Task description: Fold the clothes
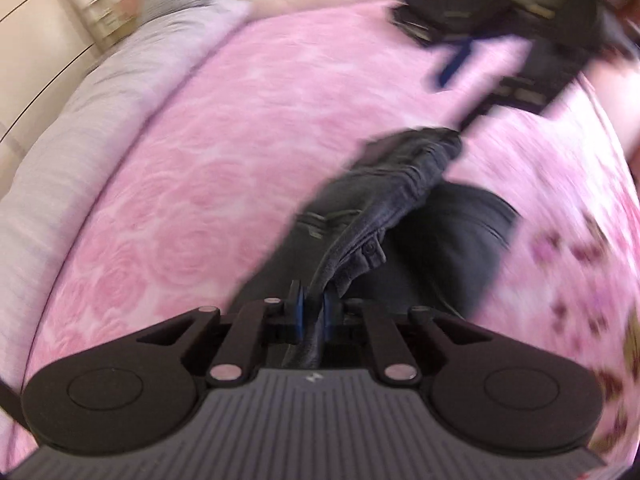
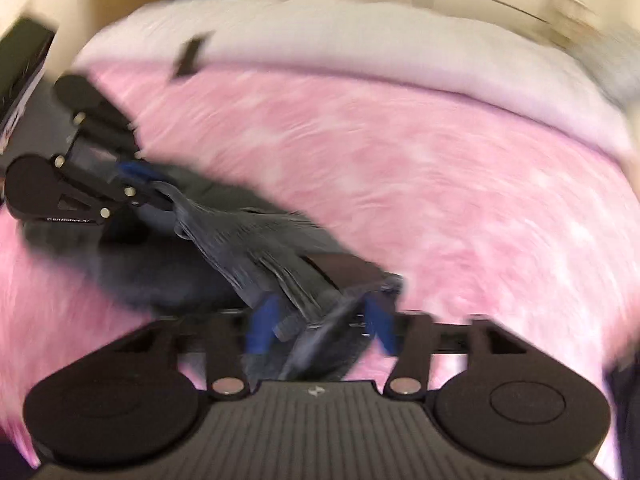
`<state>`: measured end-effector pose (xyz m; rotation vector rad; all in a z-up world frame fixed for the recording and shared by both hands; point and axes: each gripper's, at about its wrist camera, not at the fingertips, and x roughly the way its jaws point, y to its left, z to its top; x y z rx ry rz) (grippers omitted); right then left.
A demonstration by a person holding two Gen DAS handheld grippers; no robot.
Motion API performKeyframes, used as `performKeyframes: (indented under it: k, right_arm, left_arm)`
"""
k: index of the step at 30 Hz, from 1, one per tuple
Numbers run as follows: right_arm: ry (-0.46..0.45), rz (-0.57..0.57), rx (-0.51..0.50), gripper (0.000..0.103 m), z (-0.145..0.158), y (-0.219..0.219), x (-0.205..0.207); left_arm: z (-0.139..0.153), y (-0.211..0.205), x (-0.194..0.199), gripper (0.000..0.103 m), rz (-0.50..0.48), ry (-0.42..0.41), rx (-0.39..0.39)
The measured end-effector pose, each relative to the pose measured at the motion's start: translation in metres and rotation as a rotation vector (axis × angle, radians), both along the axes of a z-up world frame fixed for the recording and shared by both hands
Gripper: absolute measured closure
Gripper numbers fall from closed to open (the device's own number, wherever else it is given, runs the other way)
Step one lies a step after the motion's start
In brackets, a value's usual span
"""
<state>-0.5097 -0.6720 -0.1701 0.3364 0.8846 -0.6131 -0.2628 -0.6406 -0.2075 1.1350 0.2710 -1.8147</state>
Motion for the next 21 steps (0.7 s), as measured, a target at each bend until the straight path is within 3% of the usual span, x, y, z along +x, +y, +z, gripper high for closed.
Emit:
performKeyframes:
  k: [3,7,11,14,16,18,21]
  right_arm:
    - [-0.071,-0.137,0.099,0.022,-0.010,-0.003,-0.023]
    - [-0.125,-0.156,0.257,0.021,-0.046,0.002,-0.023]
    - [-0.197,-0.194,0.350,0.023,-0.077,-0.014,-0.007]
    - [-0.276,-0.265,0.434,0.034,-0.090,-0.030,-0.001]
    - [-0.300,-0.303,0.474,0.051,-0.096,-0.037,0.003]
    - [-0.298,-0.330,0.497,0.077,-0.101,-0.043,0.006]
    - [-0.285,-0.314,0.507,0.084,-0.095,-0.042,-0.006]
  left_arm:
    - [0.010,-0.036,0.019,0.097,0.078,0.014,-0.014]
    - [0.013,-0.080,0.041,0.095,0.120,-0.012,-0.026]
    - [0.009,-0.101,0.044,0.095,0.113,-0.036,-0.027]
    - [0.007,-0.104,0.041,0.095,0.100,-0.049,-0.027]
    - [0.007,-0.105,0.038,0.095,0.090,-0.056,-0.028]
    - [0.007,-0.106,0.038,0.095,0.082,-0.062,-0.026]
    - [0.008,-0.108,0.037,0.095,0.066,-0.074,-0.021]
